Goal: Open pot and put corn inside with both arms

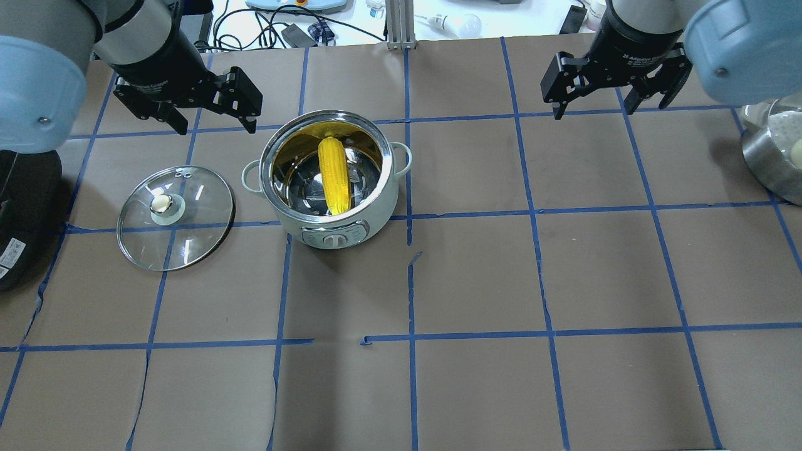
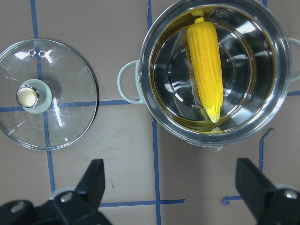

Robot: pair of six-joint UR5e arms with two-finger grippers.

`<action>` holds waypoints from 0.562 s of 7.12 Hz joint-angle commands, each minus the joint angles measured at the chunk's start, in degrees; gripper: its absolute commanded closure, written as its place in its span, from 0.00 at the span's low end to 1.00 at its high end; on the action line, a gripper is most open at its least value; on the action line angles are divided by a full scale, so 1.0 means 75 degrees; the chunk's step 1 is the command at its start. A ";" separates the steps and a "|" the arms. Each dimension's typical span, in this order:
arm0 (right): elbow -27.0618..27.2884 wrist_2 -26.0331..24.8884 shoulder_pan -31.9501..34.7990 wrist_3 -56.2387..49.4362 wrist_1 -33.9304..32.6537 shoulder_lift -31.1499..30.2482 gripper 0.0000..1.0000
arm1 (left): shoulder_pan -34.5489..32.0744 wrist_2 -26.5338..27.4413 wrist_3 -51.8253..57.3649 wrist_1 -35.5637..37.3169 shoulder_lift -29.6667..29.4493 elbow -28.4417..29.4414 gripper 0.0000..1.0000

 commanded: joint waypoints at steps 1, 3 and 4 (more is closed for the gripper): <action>0.0009 0.0001 0.0000 -0.0003 -0.0008 -0.0007 0.00 | 0.0010 0.0001 0.0001 0.0000 0.0022 0.0005 0.00; 0.0009 0.0001 0.0000 0.0009 -0.0008 0.0004 0.00 | 0.0021 0.0001 0.0001 0.0000 0.0011 0.0016 0.00; 0.0009 0.0012 0.0000 0.0009 0.0004 0.0004 0.00 | 0.0022 0.0001 0.0001 0.0000 0.0022 0.0017 0.00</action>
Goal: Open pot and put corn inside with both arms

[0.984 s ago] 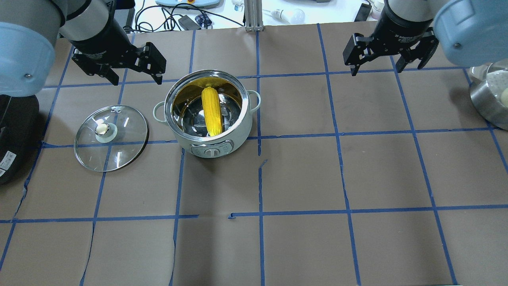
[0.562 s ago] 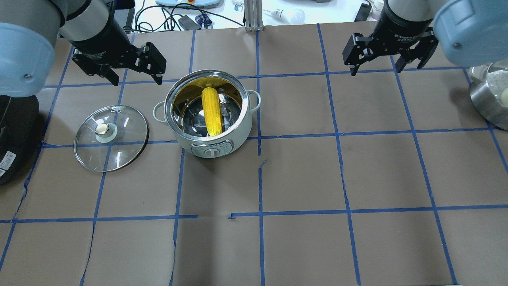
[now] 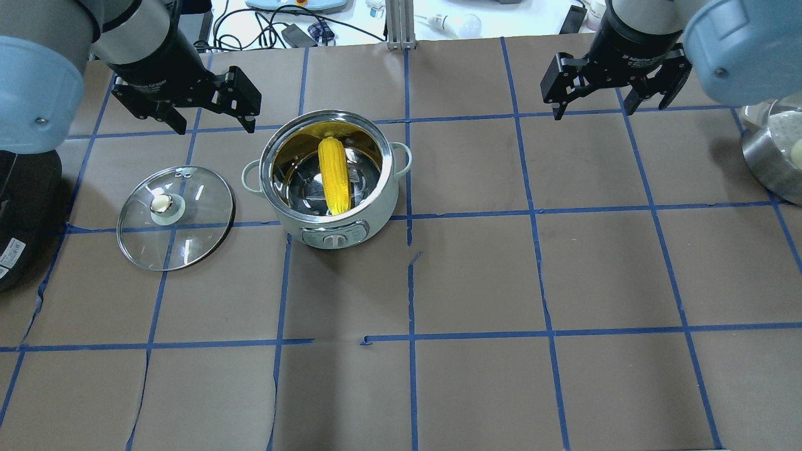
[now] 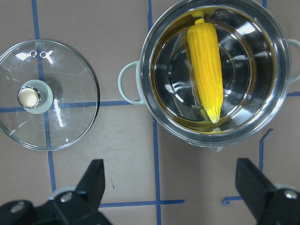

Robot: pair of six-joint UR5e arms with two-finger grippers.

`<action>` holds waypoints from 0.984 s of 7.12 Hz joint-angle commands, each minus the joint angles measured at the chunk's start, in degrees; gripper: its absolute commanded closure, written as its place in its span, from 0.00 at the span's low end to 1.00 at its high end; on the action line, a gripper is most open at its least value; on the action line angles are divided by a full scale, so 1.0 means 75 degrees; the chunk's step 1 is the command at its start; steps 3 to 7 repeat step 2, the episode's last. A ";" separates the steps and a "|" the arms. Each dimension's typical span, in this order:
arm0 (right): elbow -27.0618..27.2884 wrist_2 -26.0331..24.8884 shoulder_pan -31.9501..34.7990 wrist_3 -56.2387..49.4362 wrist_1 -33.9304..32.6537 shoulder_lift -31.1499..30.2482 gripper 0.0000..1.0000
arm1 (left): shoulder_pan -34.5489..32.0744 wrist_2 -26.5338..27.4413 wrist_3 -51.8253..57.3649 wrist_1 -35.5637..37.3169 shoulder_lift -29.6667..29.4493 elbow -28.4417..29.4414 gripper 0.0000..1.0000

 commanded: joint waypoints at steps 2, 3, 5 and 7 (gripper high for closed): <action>0.0000 -0.0003 0.0000 -0.0010 0.0009 0.0002 0.00 | 0.0016 0.0000 0.0000 0.0000 0.0005 0.0021 0.00; 0.0000 -0.0003 0.0000 -0.0010 0.0009 0.0002 0.00 | 0.0016 0.0000 0.0000 0.0000 0.0005 0.0021 0.00; 0.0000 -0.0003 0.0000 -0.0010 0.0009 0.0002 0.00 | 0.0016 0.0000 0.0000 0.0000 0.0005 0.0021 0.00; 0.0000 -0.0003 0.0000 -0.0010 0.0009 0.0002 0.00 | 0.0016 0.0000 0.0000 0.0000 0.0005 0.0021 0.00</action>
